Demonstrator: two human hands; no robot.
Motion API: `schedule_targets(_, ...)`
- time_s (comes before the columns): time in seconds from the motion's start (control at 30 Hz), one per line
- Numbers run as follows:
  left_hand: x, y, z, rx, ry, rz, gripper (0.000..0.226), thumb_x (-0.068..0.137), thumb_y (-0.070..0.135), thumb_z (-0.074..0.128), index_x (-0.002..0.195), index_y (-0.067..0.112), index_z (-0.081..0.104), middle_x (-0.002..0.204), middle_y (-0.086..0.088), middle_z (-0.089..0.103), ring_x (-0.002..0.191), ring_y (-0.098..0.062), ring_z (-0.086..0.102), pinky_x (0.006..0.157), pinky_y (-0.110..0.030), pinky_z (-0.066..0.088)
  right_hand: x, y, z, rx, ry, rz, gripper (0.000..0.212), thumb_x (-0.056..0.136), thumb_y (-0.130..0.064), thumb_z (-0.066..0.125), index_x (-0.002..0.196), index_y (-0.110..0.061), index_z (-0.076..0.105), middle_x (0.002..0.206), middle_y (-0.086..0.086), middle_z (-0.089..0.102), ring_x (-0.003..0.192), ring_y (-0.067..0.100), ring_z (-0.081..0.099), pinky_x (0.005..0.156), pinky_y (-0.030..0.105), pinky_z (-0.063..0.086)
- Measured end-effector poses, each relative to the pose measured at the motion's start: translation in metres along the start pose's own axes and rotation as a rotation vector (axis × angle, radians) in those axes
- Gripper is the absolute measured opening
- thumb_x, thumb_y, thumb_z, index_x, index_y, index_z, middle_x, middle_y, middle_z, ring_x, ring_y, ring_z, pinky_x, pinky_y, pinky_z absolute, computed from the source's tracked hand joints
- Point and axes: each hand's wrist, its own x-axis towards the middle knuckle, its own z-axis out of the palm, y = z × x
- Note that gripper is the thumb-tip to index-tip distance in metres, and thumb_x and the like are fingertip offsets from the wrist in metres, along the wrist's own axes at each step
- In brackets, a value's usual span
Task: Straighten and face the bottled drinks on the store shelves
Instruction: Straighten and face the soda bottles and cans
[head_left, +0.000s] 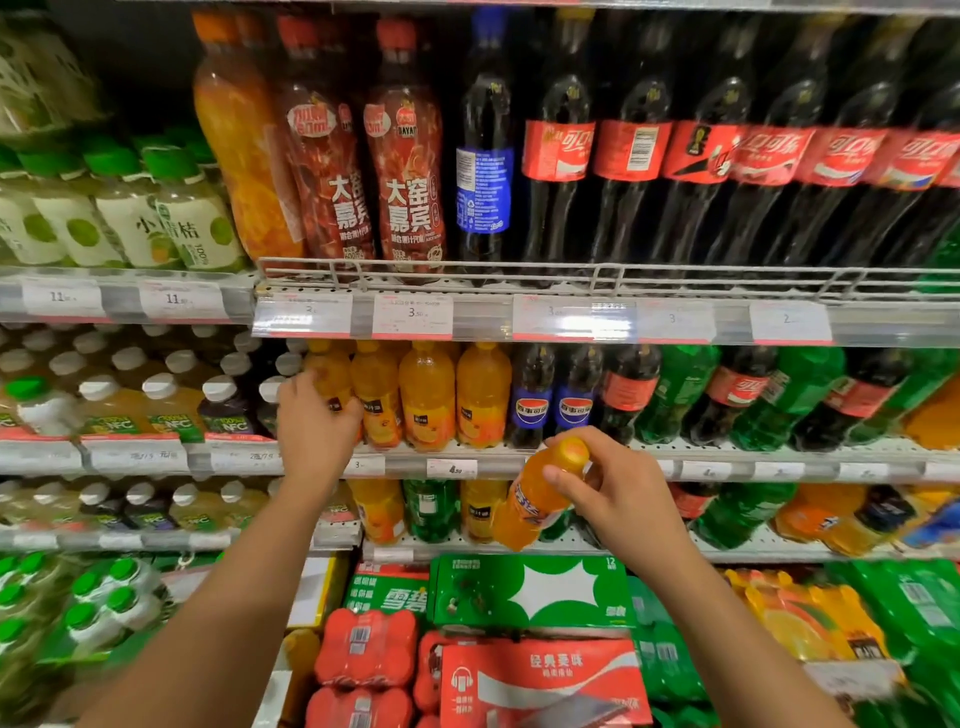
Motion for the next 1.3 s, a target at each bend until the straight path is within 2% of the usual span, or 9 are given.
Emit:
schedule_targets(0.17,-0.042,0.011,0.000,-0.032,-0.383,0.141,0.013,0.094,0.027,0.064,0.107,0.029,0.065,0.099,0.011,0.069,0.092,-0.010,0.065,0.081,-0.035,0.054,-0.017,0.009,-0.010,-0.016,0.016,0.024,0.022,0.093,-0.050,0.067,0.100,-0.029,0.064,0.068,-0.003,0.061,0.065,0.013,0.058,0.061,0.035,0.048)
schedule_targets(0.27,-0.060,0.026,0.015,0.074,-0.635,0.319,0.017,0.096,0.034,0.063,0.112,0.033,0.062,0.101,0.016,0.066,0.091,0.000,0.062,0.080,-0.030,0.054,-0.033,0.019,-0.024,-0.085,0.029,0.054,0.032,0.089,-0.056,0.061,0.098,-0.025,0.064,0.064,-0.004,0.058,0.064,0.012,0.057,0.059,0.033,0.044)
schedule_targets(0.4,-0.093,0.062,0.038,0.044,-0.771,0.438,0.023,0.097,0.037,0.063,0.119,0.035,0.061,0.106,0.019,0.066,0.092,0.004,0.062,0.079,-0.022,0.053,-0.060,0.035,-0.053,-0.092,0.050,0.086,0.031,0.090,-0.057,0.060,0.094,-0.026,0.061,0.063,-0.002,0.058,0.063,0.011,0.056,0.058,0.029,0.040)
schedule_targets(0.47,-0.109,0.086,0.049,0.065,-0.786,0.519,0.025,0.096,0.036,0.063,0.121,0.034,0.062,0.107,0.019,0.067,0.092,0.008,0.060,0.078,-0.015,0.051,-0.073,0.044,-0.070,-0.070,0.075,0.105,0.030,0.092,-0.055,0.061,0.091,-0.025,0.060,0.067,0.000,0.059,0.064,0.013,0.055,0.060,0.034,0.043)
schedule_targets(0.63,-0.152,0.158,0.078,0.141,-0.748,0.791,0.034,0.095,0.040,0.063,0.129,0.034,0.059,0.127,0.015,0.064,0.112,-0.007,0.060,0.093,-0.030,0.050,-0.109,0.077,-0.121,-0.097,0.176,0.143,0.020,0.094,-0.045,0.070,0.097,-0.027,0.062,0.063,-0.011,0.056,0.059,0.007,0.053,0.055,0.024,0.036)
schedule_targets(0.77,-0.192,0.245,0.107,0.232,-0.591,1.104,0.058,0.095,0.041,0.062,0.148,0.026,0.047,0.159,0.003,0.038,0.144,-0.022,0.036,0.118,-0.043,0.034,-0.140,0.106,-0.171,-0.101,0.219,0.141,0.023,0.095,-0.047,0.067,0.101,-0.025,0.063,0.061,-0.012,0.055,0.057,0.005,0.053,0.054,0.020,0.032)
schedule_targets(0.87,-0.221,0.318,0.136,0.370,-0.491,1.232,0.073,0.095,0.047,0.057,0.159,0.030,0.026,0.169,0.001,0.008,0.155,-0.028,0.009,0.123,-0.047,0.021,-0.163,0.130,-0.211,-0.111,0.249,0.147,0.028,0.094,-0.054,0.063,0.099,-0.026,0.063,0.067,-0.007,0.061,0.060,0.008,0.055,0.057,0.029,0.039)
schedule_targets(1.03,-0.254,0.410,0.193,0.616,-0.385,1.210,0.082,0.097,0.050,0.051,0.161,0.033,0.002,0.169,-0.004,-0.014,0.155,-0.036,-0.010,0.123,-0.056,0.012,-0.195,0.173,-0.279,-0.133,0.277,0.171,0.024,0.095,-0.052,0.064,0.100,-0.029,0.061,0.068,-0.008,0.061,0.065,0.009,0.058,0.059,0.028,0.042)
schedule_targets(1.3,-0.249,0.433,0.239,0.764,-0.351,0.968,0.084,0.094,0.053,0.051,0.162,0.029,0.006,0.169,-0.003,-0.013,0.155,-0.034,-0.001,0.121,-0.054,0.019,-0.226,0.226,-0.360,-0.170,0.335,0.228,0.023,0.095,-0.049,0.066,0.101,-0.028,0.061,0.069,-0.006,0.062,0.063,0.008,0.057,0.059,0.027,0.043)
